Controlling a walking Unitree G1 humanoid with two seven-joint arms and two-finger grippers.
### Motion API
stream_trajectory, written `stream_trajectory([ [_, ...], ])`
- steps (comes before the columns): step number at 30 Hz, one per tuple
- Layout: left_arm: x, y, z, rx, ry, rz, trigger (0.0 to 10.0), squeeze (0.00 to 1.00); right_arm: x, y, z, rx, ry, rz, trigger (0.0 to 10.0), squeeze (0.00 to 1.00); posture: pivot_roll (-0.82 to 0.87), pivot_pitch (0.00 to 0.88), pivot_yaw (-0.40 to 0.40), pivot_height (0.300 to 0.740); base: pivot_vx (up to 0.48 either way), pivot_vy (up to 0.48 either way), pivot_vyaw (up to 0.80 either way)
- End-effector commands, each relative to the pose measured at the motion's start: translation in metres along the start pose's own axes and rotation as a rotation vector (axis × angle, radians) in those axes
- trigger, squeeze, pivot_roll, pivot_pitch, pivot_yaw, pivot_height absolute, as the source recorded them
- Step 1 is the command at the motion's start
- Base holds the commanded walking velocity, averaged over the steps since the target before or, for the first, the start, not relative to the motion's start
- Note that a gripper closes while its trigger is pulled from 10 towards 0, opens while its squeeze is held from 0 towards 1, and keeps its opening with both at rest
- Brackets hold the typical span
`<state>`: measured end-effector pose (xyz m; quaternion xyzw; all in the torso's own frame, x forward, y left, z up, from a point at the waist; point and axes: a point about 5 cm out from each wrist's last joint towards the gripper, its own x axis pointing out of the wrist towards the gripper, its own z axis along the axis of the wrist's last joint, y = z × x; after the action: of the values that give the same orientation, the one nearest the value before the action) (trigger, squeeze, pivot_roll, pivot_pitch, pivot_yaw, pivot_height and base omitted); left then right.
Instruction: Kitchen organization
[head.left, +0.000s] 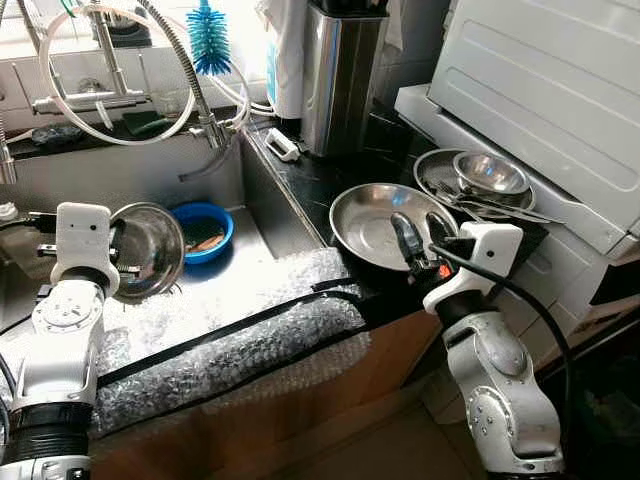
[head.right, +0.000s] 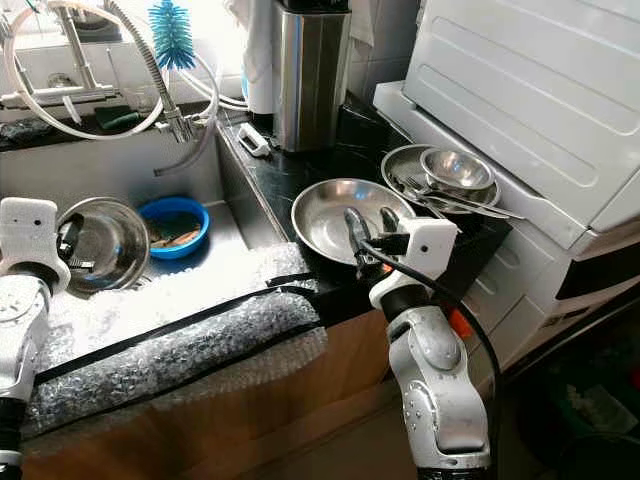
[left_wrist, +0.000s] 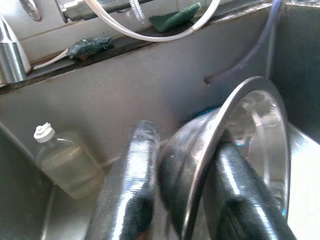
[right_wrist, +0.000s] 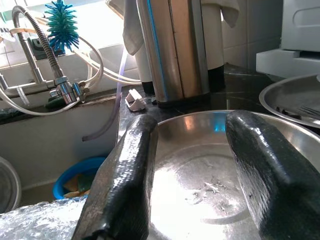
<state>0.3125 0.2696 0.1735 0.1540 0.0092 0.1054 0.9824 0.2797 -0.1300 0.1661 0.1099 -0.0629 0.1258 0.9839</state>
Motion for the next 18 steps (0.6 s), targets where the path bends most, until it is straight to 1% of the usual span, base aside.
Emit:
stream_trajectory([
  [1, -0.002, -0.009, -0.001, -0.006, 0.003, -0.034, 10.0, 1.0, -0.002, 0.001, 0.004, -0.009, -0.012, 0.0, 10.0, 0.0, -0.05, 0.0, -0.063, 0.74, 0.0, 0.0, 0.0],
  [5, -0.003, -0.011, -0.001, -0.009, 0.003, -0.043, 10.0, 1.0, -0.002, 0.001, 0.002, -0.006, -0.006, 0.002, 10.0, 0.0, -0.04, 0.0, -0.065, 0.74, 0.0, 0.0, 0.0],
  [7, -0.003, -0.015, -0.001, -0.013, 0.004, -0.055, 10.0, 1.0, -0.001, 0.001, 0.002, -0.006, -0.002, 0.006, 10.0, 0.0, -0.04, 0.0, -0.066, 0.74, 0.0, 0.0, 0.0],
  [15, -0.005, -0.019, -0.003, -0.019, 0.022, -0.09, 10.0, 1.0, -0.001, 0.002, 0.0, -0.002, 0.012, 0.02, 10.0, 0.0, -0.03, 0.0, -0.072, 0.74, 0.0, 0.0, 0.0],
  [17, -0.005, -0.02, -0.004, -0.024, 0.037, -0.109, 10.0, 1.0, -0.001, 0.003, -0.001, 0.0, 0.014, 0.023, 10.0, 0.0, -0.03, 0.0, -0.072, 0.74, 0.0, 0.0, 0.0],
  [18, -0.004, -0.02, -0.004, -0.008, 0.047, -0.131, 10.0, 1.0, 0.0, 0.003, -0.001, -0.002, 0.016, 0.026, 10.0, 0.0, -0.03, 0.0, -0.074, 0.74, 0.0, 0.0, 0.0],
])
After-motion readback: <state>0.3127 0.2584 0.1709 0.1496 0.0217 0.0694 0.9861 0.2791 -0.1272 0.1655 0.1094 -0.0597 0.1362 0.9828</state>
